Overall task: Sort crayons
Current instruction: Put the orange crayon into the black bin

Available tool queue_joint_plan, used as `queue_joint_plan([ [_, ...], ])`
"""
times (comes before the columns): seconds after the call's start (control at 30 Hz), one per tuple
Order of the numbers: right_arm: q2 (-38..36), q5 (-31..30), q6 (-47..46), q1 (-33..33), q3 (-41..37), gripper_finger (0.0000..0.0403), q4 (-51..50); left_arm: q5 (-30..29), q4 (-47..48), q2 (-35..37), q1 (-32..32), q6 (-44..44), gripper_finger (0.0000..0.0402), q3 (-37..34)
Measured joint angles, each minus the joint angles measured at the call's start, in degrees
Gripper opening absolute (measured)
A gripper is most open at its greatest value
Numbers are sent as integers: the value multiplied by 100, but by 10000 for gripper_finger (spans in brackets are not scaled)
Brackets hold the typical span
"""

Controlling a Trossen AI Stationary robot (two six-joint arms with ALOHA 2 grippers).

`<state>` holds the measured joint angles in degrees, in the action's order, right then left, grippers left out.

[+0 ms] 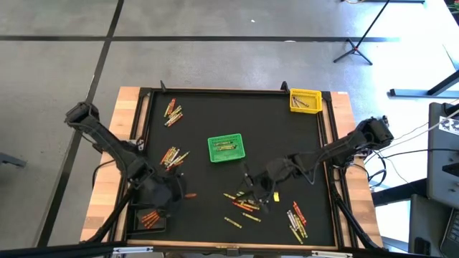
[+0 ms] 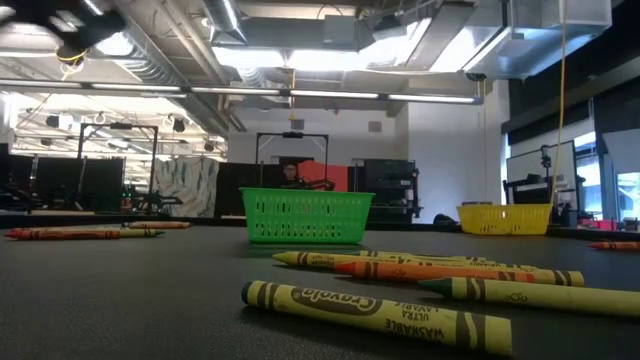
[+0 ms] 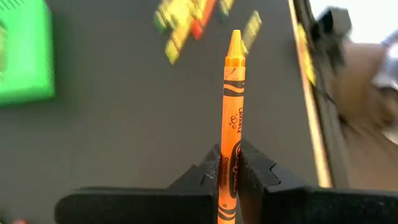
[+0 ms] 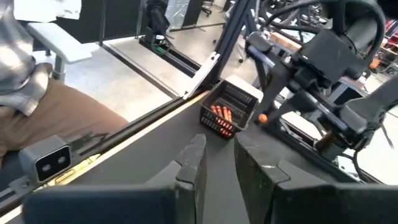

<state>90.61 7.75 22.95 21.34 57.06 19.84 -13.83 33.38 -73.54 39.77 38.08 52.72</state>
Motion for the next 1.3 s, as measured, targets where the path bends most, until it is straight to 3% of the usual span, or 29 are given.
queue_joint_plan([
  [0.57, 0, 26, -80, 2, 0, 81, -308, 1161, 501, -688, 1719, 3308, 15, -38],
  [1.0, 0, 22, -13, 0, 0, 81, -287, 1208, 764, -1625, 2309, 4058, 19, -38],
  [1.17, 0, 20, 92, -9, 0, 81, -286, 1222, 1137, -1663, 2280, 4280, 50, -38],
  [1.3, 0, 21, 98, -9, 0, 81, -286, 1608, 1362, -1650, 2129, 4243, 79, -38],
])
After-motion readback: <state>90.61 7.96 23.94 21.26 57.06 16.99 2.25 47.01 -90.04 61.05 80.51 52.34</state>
